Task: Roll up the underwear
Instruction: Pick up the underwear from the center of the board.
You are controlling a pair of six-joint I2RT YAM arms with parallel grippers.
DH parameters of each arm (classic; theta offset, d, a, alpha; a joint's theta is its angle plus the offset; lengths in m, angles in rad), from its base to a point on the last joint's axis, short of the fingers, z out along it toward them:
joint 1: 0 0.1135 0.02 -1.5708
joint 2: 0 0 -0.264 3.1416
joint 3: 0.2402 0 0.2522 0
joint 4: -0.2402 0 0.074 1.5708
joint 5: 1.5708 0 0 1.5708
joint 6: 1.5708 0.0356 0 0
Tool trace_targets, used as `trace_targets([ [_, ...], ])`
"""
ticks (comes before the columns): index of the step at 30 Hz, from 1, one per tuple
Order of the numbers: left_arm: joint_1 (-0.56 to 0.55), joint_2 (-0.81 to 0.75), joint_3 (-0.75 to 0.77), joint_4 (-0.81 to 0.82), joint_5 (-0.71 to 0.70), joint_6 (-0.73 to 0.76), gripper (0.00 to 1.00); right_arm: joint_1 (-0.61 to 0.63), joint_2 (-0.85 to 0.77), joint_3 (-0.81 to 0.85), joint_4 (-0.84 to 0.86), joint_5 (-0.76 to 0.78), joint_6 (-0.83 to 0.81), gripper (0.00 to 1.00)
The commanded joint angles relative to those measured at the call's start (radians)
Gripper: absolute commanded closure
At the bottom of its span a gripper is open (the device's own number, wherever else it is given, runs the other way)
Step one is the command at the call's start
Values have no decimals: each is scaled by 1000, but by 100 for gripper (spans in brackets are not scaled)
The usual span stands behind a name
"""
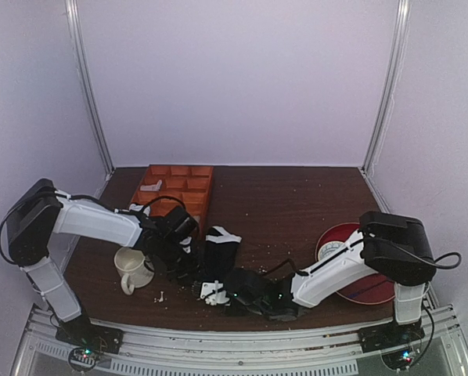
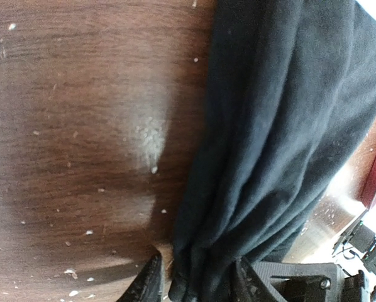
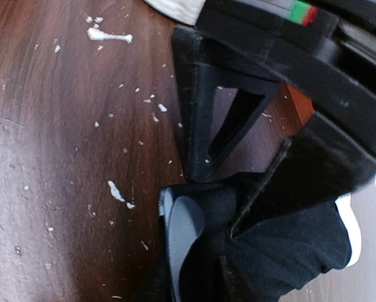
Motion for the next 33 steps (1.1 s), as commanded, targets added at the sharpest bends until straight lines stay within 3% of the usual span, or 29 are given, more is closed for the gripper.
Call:
trace_targets([
  [1,10,-10,-22,-25,-9,9,50,-9,46,28,-99,40,9,84],
  [8,15,-20,-23,-28,-8,14,50,-8,50,45,-138,41,35,100],
  [15,47,-70,-14,-61,-20,31,50,-12,5,49,-184,18,69,100],
  [23,104,-183,29,-159,-63,73,50,-37,-119,92,-330,-154,171,100],
  [33,111,-195,28,-152,-56,84,50,-91,-138,170,-471,-352,244,100],
])
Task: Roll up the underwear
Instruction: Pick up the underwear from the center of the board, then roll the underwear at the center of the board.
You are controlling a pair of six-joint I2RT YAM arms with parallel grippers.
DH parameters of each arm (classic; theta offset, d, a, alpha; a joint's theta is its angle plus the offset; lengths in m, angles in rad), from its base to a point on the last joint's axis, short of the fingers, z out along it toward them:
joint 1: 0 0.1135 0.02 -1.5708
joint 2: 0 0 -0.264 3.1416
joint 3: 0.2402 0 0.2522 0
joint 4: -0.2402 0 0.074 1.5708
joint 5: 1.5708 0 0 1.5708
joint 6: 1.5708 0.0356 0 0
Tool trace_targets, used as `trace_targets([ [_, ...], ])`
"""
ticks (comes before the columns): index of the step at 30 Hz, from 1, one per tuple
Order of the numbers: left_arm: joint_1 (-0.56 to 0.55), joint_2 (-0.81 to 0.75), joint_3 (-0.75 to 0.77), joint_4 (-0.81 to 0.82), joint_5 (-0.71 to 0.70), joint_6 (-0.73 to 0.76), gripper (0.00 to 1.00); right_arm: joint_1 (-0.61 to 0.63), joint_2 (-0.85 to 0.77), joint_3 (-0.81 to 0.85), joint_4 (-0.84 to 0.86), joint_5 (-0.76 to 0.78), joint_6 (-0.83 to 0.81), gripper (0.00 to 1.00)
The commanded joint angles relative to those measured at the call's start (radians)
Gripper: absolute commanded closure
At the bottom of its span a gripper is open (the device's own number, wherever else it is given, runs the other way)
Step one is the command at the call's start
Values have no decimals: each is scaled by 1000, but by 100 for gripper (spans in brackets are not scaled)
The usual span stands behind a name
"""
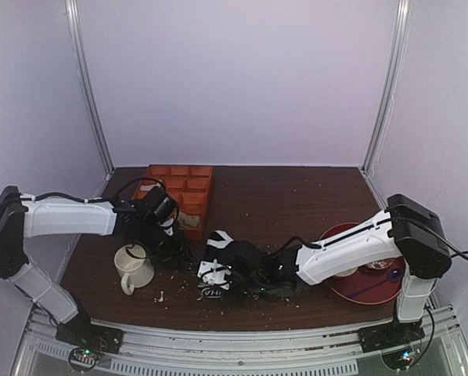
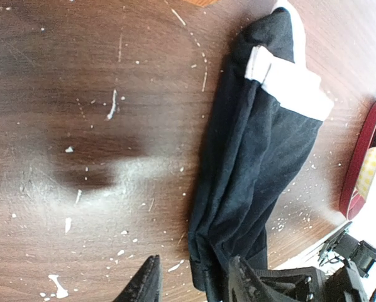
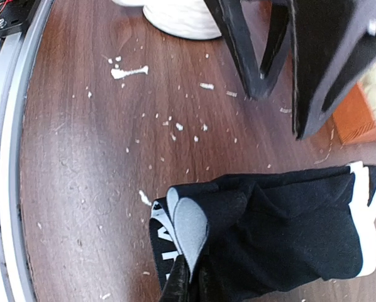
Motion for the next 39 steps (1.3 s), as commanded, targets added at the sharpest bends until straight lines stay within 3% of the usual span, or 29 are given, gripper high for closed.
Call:
trace_targets([
  [1,7,-8,9,4,-6,21,50,-28,-23,18,-84,-95,44,100],
  [39,8,-50,-56,55,28,18,49,-296,255,374,-381,-785,236,100],
])
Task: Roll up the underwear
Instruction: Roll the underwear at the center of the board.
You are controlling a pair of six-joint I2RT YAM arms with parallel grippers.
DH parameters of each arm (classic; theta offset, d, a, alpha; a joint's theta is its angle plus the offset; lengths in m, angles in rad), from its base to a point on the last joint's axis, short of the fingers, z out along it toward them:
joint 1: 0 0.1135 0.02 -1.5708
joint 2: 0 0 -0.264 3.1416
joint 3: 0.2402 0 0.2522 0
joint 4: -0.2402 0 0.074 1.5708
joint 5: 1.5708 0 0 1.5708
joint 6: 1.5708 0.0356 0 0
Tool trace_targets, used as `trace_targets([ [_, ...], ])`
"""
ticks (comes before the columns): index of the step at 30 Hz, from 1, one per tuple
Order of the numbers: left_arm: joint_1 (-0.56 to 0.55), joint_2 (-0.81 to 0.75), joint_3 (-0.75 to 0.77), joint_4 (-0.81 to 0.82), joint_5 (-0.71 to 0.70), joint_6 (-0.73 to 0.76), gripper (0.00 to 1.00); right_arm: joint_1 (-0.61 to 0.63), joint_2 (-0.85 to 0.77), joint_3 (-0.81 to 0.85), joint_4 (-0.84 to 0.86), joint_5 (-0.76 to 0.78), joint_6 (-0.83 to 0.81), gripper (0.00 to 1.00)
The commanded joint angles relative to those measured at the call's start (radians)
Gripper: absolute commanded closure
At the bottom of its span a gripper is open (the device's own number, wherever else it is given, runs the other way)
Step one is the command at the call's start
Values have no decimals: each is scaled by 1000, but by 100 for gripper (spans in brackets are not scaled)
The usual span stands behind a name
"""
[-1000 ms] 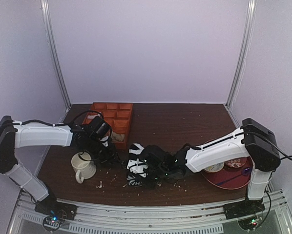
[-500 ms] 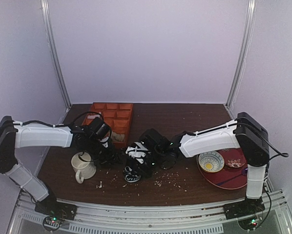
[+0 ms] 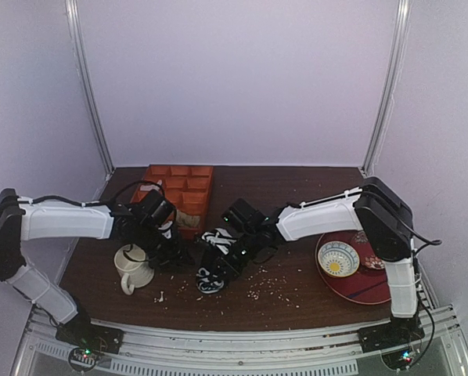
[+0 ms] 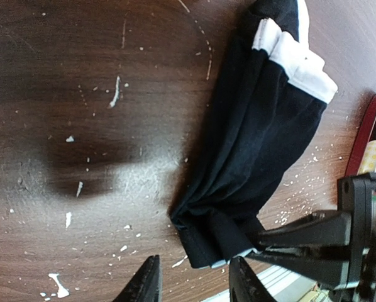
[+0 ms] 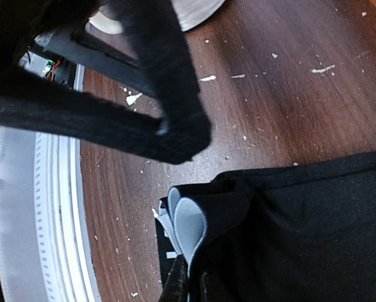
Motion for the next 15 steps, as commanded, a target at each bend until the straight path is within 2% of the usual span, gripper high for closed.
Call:
trace_targets([
  [1,7,-26,-13,27,11,13,49,-26,46,50,-58,-98,41,100],
  [15,5,-43,-48,68,33,55,50,-103,164,147,-39,-246,184,100],
])
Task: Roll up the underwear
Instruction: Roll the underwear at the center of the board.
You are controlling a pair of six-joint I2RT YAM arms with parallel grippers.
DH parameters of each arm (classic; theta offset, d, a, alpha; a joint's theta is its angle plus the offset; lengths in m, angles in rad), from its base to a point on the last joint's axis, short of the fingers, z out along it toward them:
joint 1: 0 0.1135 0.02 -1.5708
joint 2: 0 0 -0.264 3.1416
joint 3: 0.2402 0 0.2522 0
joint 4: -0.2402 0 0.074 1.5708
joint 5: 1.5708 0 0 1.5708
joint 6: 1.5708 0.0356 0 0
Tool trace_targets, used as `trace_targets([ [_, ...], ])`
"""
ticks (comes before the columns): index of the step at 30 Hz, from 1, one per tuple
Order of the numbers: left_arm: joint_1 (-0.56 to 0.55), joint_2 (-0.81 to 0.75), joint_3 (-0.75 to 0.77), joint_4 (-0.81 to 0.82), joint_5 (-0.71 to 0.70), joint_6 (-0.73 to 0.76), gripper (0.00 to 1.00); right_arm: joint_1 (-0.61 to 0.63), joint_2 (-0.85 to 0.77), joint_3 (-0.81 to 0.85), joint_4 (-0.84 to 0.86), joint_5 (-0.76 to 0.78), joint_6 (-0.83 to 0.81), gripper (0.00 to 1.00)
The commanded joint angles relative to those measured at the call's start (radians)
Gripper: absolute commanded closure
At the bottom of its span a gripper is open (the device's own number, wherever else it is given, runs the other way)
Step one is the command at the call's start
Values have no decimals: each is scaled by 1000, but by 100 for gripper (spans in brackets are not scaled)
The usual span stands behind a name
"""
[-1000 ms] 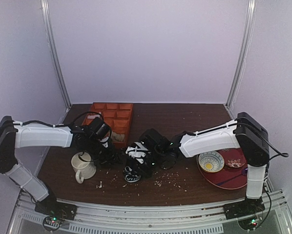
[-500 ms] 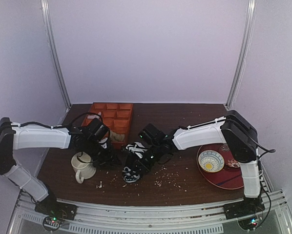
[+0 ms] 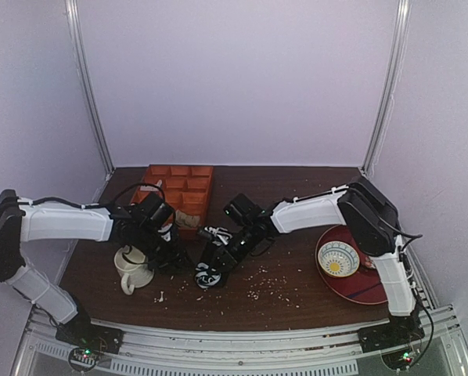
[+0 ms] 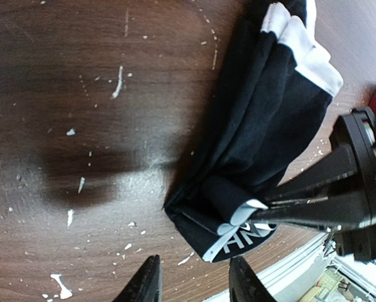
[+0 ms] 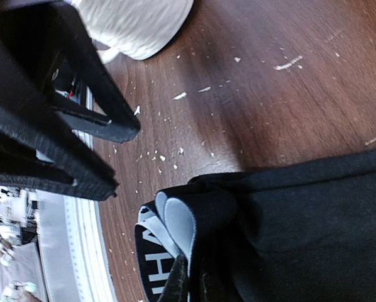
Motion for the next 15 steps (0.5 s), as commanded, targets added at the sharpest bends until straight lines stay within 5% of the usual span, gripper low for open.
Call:
trace_targets([
  [1,5,-40,-31,68,24,47,50,-27,43,25,7,-67,79,100],
  [15,-162,-66,-2,34,-185,225,50,-37,92,86,-40,-101,90,100],
])
